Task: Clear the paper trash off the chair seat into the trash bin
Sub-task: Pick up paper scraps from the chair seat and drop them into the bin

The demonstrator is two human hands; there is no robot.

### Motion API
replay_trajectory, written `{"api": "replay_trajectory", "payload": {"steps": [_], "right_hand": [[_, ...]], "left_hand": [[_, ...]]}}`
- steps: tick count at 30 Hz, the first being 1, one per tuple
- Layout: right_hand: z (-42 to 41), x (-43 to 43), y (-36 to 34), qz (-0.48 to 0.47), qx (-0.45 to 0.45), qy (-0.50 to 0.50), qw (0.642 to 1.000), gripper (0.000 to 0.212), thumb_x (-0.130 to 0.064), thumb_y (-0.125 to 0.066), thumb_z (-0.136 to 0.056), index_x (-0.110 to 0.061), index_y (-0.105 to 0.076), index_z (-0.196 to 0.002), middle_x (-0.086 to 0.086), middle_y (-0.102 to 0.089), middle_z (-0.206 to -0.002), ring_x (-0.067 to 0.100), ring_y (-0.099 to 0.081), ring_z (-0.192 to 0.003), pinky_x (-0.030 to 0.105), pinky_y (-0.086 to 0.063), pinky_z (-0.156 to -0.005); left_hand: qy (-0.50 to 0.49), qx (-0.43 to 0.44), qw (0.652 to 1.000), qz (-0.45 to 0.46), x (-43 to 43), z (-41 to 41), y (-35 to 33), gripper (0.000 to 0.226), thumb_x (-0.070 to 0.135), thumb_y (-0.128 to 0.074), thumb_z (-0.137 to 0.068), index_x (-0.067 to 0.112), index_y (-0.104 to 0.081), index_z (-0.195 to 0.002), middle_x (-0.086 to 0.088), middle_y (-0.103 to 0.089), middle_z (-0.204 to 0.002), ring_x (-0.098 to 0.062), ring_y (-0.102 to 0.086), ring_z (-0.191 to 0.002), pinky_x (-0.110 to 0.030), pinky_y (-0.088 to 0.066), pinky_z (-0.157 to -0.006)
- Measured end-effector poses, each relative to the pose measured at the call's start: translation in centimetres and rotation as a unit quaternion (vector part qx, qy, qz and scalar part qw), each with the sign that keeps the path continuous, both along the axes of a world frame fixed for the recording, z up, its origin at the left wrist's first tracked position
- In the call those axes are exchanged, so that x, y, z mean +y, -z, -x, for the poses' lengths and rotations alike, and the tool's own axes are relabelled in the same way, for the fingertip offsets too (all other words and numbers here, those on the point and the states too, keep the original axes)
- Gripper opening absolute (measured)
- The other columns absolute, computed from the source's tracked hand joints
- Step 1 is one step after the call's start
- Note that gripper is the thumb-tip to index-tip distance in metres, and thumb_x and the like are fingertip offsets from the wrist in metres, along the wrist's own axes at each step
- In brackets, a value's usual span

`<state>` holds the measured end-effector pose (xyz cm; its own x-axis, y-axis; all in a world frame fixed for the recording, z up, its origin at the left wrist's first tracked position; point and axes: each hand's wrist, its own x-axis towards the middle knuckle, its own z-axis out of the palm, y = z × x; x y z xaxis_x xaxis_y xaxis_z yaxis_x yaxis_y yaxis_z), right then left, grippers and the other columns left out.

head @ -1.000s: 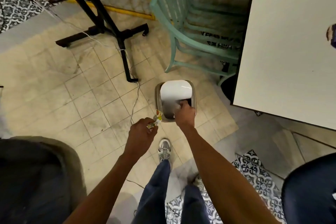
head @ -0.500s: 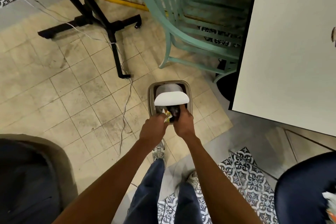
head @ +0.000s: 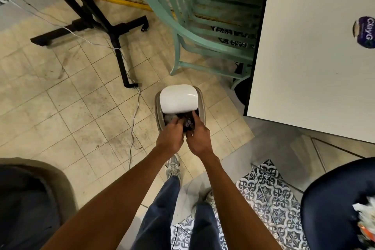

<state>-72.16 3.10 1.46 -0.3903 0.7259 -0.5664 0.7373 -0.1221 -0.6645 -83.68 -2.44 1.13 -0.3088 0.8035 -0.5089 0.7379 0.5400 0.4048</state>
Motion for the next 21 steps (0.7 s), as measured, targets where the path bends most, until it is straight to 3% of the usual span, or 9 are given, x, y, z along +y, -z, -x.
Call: {"api": "replay_trajectory", "payload": {"steps": [6, 12, 17, 21], "right_hand": [[-2.0, -1.1, -2.4, -0.035, 0.021, 0.037, 0.999, 0.063, -0.012, -0.069, -0.101, -0.022, -0.044, -0.158, 0.005, -0.063, -0.146, 0.027, -0.064, -0.129, 0.036, -0.049, -0.111], [-8.7, -2.4, -6.3, -0.112, -0.015, 0.018, 0.993, 0.057, -0.035, -0.062, -0.104, -0.020, -0.045, -0.156, 0.004, -0.059, -0.152, 0.027, -0.062, -0.131, 0.037, -0.050, -0.109], [-16.8, -4.5, -8.1, -0.180, -0.063, 0.012, 0.982, 0.057, -0.047, -0.057, -0.103, -0.021, -0.045, -0.153, 0.005, -0.059, -0.151, 0.031, -0.066, -0.123, 0.044, -0.052, -0.109], [-25.6, -6.6, -9.4, -0.209, -0.107, 0.031, 0.972, 0.057, -0.049, -0.053, -0.104, -0.020, -0.047, -0.152, 0.004, -0.057, -0.153, 0.029, -0.063, -0.127, 0.046, -0.048, -0.111]], "left_hand": [[0.003, 0.052, 0.998, -0.027, -3.2, -1.1, -3.5, 0.049, 0.020, -0.064, -0.097, 0.016, -0.051, -0.145, -0.007, -0.056, -0.143, -0.029, -0.061, -0.125, -0.043, -0.057, -0.093], [0.030, 0.097, 0.992, -0.076, -5.0, -4.8, -7.3, 0.048, 0.020, -0.069, -0.092, 0.017, -0.055, -0.137, -0.007, -0.063, -0.128, -0.031, -0.067, -0.110, -0.044, -0.060, -0.084], [0.074, 0.117, 0.984, -0.111, -5.6, -11.0, -9.8, 0.056, 0.021, -0.071, -0.090, 0.014, -0.054, -0.143, -0.012, -0.064, -0.135, -0.033, -0.067, -0.112, -0.044, -0.061, -0.085], [0.107, 0.113, 0.980, -0.125, -6.1, -18.5, -12.0, 0.050, 0.022, -0.072, -0.091, 0.015, -0.058, -0.138, -0.011, -0.065, -0.134, -0.031, -0.066, -0.113, -0.040, -0.059, -0.084]]}}
